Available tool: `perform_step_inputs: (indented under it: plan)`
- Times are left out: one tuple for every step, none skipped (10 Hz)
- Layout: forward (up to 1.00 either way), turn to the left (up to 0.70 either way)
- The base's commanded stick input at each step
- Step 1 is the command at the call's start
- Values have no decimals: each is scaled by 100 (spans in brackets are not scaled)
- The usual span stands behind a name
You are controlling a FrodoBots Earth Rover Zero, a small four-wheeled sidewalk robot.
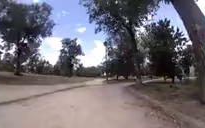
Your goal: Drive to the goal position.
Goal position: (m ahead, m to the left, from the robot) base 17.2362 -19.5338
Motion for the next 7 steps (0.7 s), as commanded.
perform_step_inputs:
  plan:
    - [50, 0]
    - [50, 0]
    - [50, 0]
    - [50, 0]
    - [50, 0]
    - [50, 0]
    - [50, 0]
